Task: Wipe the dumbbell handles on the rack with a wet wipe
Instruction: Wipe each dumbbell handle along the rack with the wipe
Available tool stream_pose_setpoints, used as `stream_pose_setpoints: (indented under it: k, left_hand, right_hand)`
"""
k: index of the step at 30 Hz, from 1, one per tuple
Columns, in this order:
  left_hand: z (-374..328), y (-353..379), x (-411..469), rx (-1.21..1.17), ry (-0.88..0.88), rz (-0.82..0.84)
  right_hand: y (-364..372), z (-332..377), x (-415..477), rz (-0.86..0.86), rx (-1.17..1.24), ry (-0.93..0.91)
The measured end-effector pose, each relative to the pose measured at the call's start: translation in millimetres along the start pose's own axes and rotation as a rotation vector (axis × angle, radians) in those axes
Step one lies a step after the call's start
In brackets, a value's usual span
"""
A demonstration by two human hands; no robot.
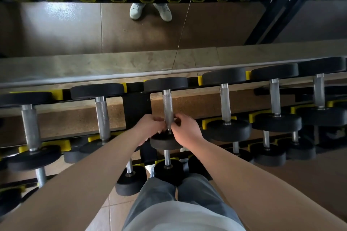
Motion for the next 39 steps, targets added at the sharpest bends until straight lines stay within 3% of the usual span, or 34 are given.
stream_pose_setpoints:
  k: [2, 5, 10, 12, 17, 20, 25, 27, 31, 34, 39]
  left_hand:
    - [-6, -6, 3, -0.066, 0.006, 0.013]
    - [-20, -25, 7, -0.198, 0.049, -0.164]
    - [-34, -34, 23, -0.255, 0.092, -0.286]
    - [-31, -28, 25, -0.172, 0.106, -0.231]
    - [-3, -3, 17, 0.185, 0.018, 0.101]
    - [-4, -6, 21, 0.143, -0.005, 0.079]
    - [-22, -29, 38, -0.343, 0.001, -0.181]
    - [-28, -30, 39, -0.302, 0.028, -0.180]
    - [-15, -8, 29, 0.080, 0.069, 0.068]
    - [0, 3, 24, 0.067, 0.021, 0.177]
    - [-4, -4, 31, 0.041, -0.008, 0.149]
  right_hand:
    - [-1, 0, -1, 0.011, 0.003, 0.006]
    - [0, -1, -1, 0.033, 0.016, 0.018]
    - [-1, -1, 0, 0.041, 0.013, 0.021]
    - [-3, -1, -1, 0.038, 0.014, 0.024]
    - [-3, 0, -1, 0.043, 0.024, 0.033]
    - [-4, 0, -1, 0.053, 0.018, 0.028]
    - [-7, 0, -1, 0.086, 0.014, 0.020]
    - [-7, -1, -1, 0.092, 0.021, 0.023]
    - [-6, -3, 1, 0.103, 0.054, 0.060]
    - [-6, -2, 1, 0.102, 0.039, 0.047]
    - [-7, -4, 1, 0.105, 0.040, 0.045]
Point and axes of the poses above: each hand's wrist, its own x-axis towards the middle knuckle, its own y-axis out of the palm, z = x × y, the point moved 6 cm from there along x, towards the middle knuckle, and after that the axes turned 9 degrees about y, right-handed, at the moved point
